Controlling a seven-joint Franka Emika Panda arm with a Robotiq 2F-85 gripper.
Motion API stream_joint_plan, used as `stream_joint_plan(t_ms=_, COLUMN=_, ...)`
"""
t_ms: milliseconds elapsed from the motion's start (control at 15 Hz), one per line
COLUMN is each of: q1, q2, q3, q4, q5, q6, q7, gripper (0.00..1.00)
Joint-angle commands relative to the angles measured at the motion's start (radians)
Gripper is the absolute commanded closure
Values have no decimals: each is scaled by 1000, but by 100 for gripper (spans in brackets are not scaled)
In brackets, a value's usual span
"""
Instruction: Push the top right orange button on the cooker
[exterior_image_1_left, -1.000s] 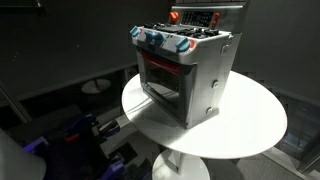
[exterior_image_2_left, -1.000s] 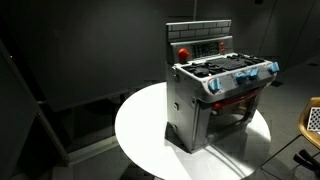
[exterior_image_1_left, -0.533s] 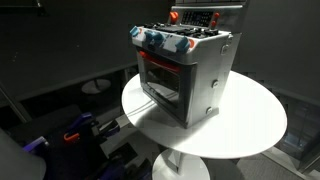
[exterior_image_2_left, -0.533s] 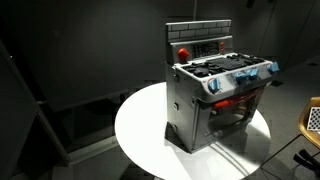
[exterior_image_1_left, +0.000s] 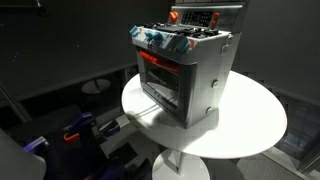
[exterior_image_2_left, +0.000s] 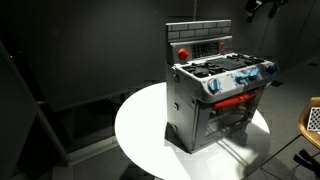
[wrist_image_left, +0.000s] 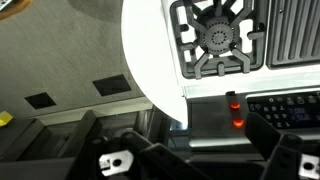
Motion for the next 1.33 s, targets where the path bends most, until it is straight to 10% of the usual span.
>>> stream_joint_plan(t_ms=0, q1=-5, q2=48, q3=-17, q4=15, q5=-19, q6=20, q7=55, gripper=0)
stream_joint_plan(t_ms=1267, q1=32, q2=251, q3=-60, q4=118, q5=-1, q6=97, q7=62, gripper=0)
